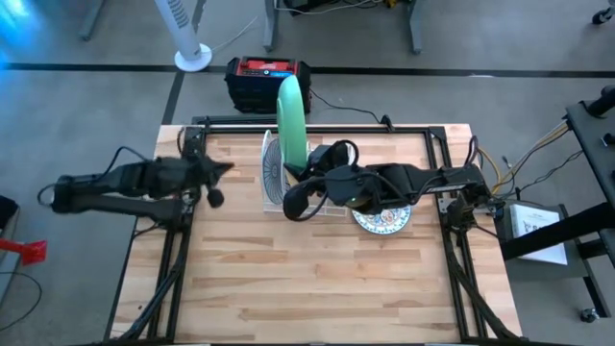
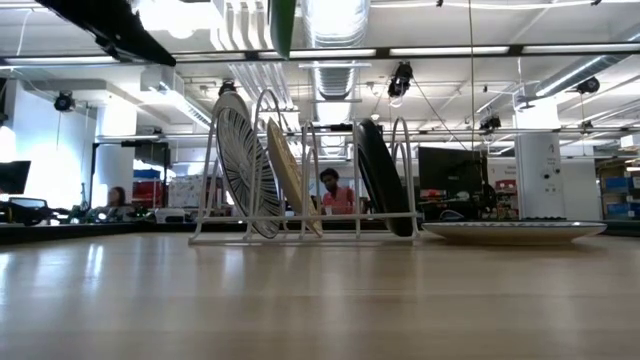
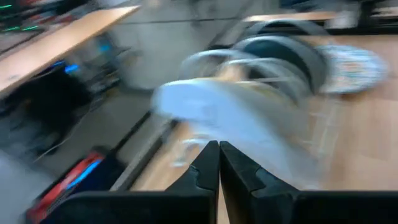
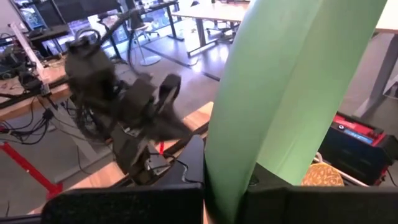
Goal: Sort dishes
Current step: Put the green plate in the dish rack
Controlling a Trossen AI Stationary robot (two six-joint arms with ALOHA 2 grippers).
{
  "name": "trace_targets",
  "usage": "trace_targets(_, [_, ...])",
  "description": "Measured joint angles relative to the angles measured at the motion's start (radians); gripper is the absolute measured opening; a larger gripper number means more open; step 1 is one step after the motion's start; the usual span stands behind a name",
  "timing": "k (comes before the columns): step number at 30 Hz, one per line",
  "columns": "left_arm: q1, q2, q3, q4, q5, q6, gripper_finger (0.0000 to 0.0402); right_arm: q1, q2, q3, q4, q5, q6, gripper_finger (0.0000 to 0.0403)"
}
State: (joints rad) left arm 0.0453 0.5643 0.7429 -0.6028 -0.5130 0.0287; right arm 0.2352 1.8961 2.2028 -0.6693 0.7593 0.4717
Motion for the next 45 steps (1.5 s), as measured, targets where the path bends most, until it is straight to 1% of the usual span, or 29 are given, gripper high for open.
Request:
trace_targets(1, [0.055, -0.001, -0.001, 0.002, 0.013, 0.015, 0.0000, 0.000, 0.000, 0.000, -0.002, 0.000, 0.000, 0.0002])
trace_targets(2, [0.114, -0.003, -0.004, 0.006, 0.063, 0.033, 0.0000, 0.000, 0.000, 0.000, -0.003, 0.000, -0.001, 0.0002])
trace_targets(6, [0.349, 0.003, -0.061, 0.111, 0.469, 0.095, 0.0000, 0.000, 0.000, 0.000, -0.003, 0.000, -0.008, 0.0002])
trace_targets(7, [0.404, 0.011, -0.080, 0.133, 0.522, 0.095, 0.0000, 0.000, 0.000, 0.000, -0.003, 0.000, -0.008, 0.0002])
trace_targets(10, [0.564, 0.039, -0.098, 0.151, 0.594, 0.045, 0.0000, 0.000, 0.000, 0.000, -0.003, 0.000, -0.008, 0.0002])
trace_targets(11, [0.606, 0.047, -0.099, 0.157, 0.634, 0.030, 0.0000, 0.000, 0.000, 0.000, -0.003, 0.001, -0.008, 0.0002])
trace_targets(14, [0.688, 0.077, -0.102, 0.188, 0.741, 0.011, 0.0000, 0.000, 0.000, 0.000, -0.003, 0.000, -0.008, 0.0002])
trace_targets(18, [0.699, 0.131, -0.129, 0.244, 0.780, 0.016, 0.0000, -0.005, 0.006, 0.000, 0.001, 0.001, -0.006, 0.0002])
trace_targets(22, [0.699, 0.196, -0.153, 0.320, 0.889, 0.019, 0.0000, -0.014, 0.035, 0.000, 0.005, 0.001, 0.002, 0.0002])
trace_targets(23, [0.698, 0.209, -0.154, 0.326, 0.894, 0.023, 0.0000, -0.015, 0.039, -0.001, 0.005, 0.000, 0.009, 0.0002])
trace_targets(27, [0.699, 0.249, -0.150, 0.335, 0.862, 0.060, 0.0000, -0.013, 0.036, 0.000, 0.017, 0.002, 0.017, 0.0002])
trace_targets(34, [0.698, 0.325, -0.150, 0.371, 0.900, 0.078, 0.0000, -0.015, 0.035, 0.000, 0.021, 0.019, 0.016, 0.0002])
trace_targets(38, [0.696, 0.381, -0.150, 0.379, 0.950, 0.100, 0.0000, -0.016, 0.036, 0.000, 0.021, 0.021, 0.017, 0.0002])
trace_targets(45, [0.693, 0.453, -0.134, 0.403, 0.974, 0.119, 0.0000, -0.024, 0.037, 0.000, 0.023, 0.025, 0.017, 0.0002])
